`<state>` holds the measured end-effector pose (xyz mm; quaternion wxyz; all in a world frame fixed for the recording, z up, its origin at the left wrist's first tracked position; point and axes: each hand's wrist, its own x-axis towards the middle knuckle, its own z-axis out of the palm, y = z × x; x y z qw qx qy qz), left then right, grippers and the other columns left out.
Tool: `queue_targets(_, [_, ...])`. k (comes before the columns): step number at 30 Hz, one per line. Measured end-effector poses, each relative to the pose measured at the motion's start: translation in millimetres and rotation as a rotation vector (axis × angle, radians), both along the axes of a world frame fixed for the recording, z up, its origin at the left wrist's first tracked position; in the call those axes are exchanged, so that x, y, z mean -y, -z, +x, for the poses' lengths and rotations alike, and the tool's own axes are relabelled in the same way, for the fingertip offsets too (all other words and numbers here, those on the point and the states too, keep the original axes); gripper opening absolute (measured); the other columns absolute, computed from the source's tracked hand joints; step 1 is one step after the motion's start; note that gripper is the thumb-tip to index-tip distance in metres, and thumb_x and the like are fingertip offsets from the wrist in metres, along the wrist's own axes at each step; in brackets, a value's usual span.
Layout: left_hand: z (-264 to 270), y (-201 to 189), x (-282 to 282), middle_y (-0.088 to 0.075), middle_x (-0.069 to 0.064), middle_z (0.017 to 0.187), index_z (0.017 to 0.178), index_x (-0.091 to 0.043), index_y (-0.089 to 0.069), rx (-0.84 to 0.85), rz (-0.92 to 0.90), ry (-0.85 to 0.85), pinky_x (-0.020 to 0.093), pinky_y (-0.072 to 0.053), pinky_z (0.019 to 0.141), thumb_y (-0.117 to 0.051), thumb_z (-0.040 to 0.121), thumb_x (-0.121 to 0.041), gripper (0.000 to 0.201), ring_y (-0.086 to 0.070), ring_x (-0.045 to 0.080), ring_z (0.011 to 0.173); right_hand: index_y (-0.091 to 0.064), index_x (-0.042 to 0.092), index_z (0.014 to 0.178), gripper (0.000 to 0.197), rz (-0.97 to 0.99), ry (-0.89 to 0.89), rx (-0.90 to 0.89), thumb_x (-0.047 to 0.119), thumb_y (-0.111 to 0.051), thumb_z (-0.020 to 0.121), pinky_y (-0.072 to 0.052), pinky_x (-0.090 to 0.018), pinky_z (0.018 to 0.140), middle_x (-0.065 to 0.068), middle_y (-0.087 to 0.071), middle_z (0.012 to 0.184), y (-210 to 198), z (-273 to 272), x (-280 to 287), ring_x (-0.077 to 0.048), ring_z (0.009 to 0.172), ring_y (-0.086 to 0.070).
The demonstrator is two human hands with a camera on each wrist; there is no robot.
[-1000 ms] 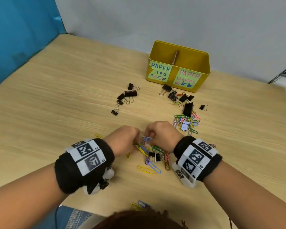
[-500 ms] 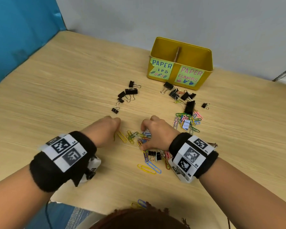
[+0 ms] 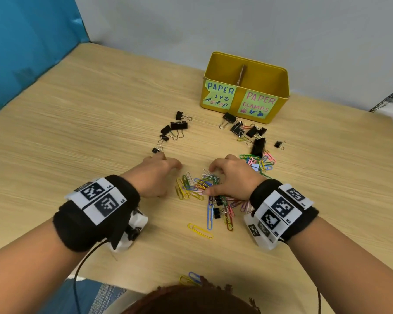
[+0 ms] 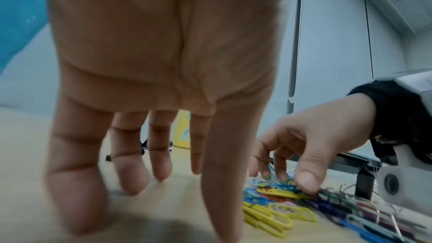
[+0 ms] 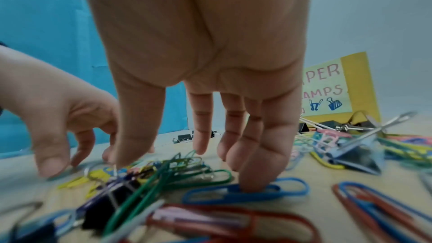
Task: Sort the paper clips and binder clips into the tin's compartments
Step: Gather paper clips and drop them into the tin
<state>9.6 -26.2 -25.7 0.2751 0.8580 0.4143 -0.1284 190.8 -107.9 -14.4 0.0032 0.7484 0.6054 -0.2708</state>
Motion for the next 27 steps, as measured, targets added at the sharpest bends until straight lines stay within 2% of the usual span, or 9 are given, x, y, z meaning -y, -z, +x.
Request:
queue_targets(2, [7,0,4,-0.039,0.005,0.125,0.137,-0.028,-0.038,0.034,-0.031,0.024,0.035,-0.042,0.103,-0.077,0.067,-0.013,0.081,-0.045,0.024,0.119,-0.049,0.019,0.126,0.071,-0.027,0.0,0.025,0.044,-0.077,0.066,-0.045,-0.033,0.09,-0.009,-0.047,0.118,1,-8,2,-0.026,0.108,-0.05])
queue_targets(5, [22,0,16,-0.041,0.003,0.117,0.134,-0.023,-0.041,0.077,-0.079,0.045,0.035,-0.043,0.101,-0.083,0.061,-0.028,0.085,-0.048,0.021,0.113,-0.05,0.016,0.124,0.066,0.004,-0.012,0.023,0.031,-0.078,0.067,-0.044,-0.032,0.087,-0.011,-0.047,0.12,5,-23,0,-0.028,0.109,-0.051])
queue_targets(9, [37,0,25,-0.051,0.011,0.116,0.121,-0.01,-0.048,0.063,0.009,0.069,0.027,-0.045,0.085,-0.078,0.069,-0.018,0.061,-0.054,0.026,0.107,-0.059,0.009,0.113,0.039,0.046,-0.019,-0.008,0.014,-0.069,0.076,-0.041,-0.027,0.078,-0.013,-0.06,0.115,8,-24,-8,-0.028,0.106,-0.056])
queue_targets(13, [46,-2,19,-0.058,0.011,0.113,0.108,-0.008,-0.058,0.021,0.025,0.077,0.028,-0.042,0.079,-0.069,0.076,-0.009,0.034,-0.056,0.026,0.105,-0.067,0.006,0.097,0.023,0.03,0.045,-0.119,0.011,-0.072,0.075,-0.044,-0.028,0.065,-0.006,-0.056,0.084,4,-13,-13,-0.022,0.075,-0.055])
queue_targets(15, [47,-3,15,-0.061,0.01,0.106,0.099,-0.008,-0.063,0.015,0.004,0.084,0.027,-0.041,0.077,-0.07,0.075,-0.009,0.025,-0.057,0.024,0.099,-0.065,0.007,0.078,0.008,-0.006,0.162,-0.281,0.007,-0.073,0.076,-0.051,-0.024,0.054,-0.002,-0.054,0.067,6,-5,-15,-0.017,0.056,-0.057])
queue_targets(17, [46,-2,11,-0.058,0.006,0.094,0.092,-0.01,-0.065,0.026,-0.036,0.061,0.025,-0.039,0.071,-0.074,0.072,-0.009,0.023,-0.054,0.02,0.087,-0.055,0.012,0.061,0.025,-0.041,0.287,-0.484,0.001,-0.071,0.076,-0.053,-0.018,0.05,-0.003,-0.051,0.059,9,5,-17,-0.014,0.051,-0.058])
queue_targets(22, [46,0,2,-0.052,0.0,0.087,0.1,-0.011,-0.062,0.084,-0.086,-0.011,0.02,-0.041,0.064,-0.077,0.069,-0.011,0.035,-0.052,0.015,0.077,-0.055,0.007,0.067,0.022,-0.008,0.487,-0.768,-0.009,-0.065,0.078,-0.053,-0.012,0.044,-0.011,-0.052,0.067,12,21,-18,-0.004,0.04,-0.06])
queue_targets(25, [45,1,-3,-0.054,0.0,0.066,0.083,-0.009,-0.068,0.13,-0.216,-0.044,0.012,-0.045,0.044,-0.074,0.071,-0.001,0.016,-0.054,0.007,0.048,-0.056,0.007,0.068,0.021,0.027,0.531,-0.818,-0.01,-0.065,0.078,-0.052,-0.012,0.042,-0.011,-0.054,0.069,11,29,-20,-0.003,0.038,-0.061])
queue_targets(27, [44,2,-7,-0.051,-0.001,0.057,0.074,-0.008,-0.067,0.167,-0.297,-0.069,0.012,-0.051,0.047,-0.074,0.071,0.003,0.013,-0.054,0.006,0.044,-0.057,0.006,0.07,0.02,0.052,0.554,-0.851,-0.011,-0.064,0.078,-0.052,-0.013,0.041,-0.01,-0.056,0.068,8,33,-21,-0.003,0.04,-0.062])
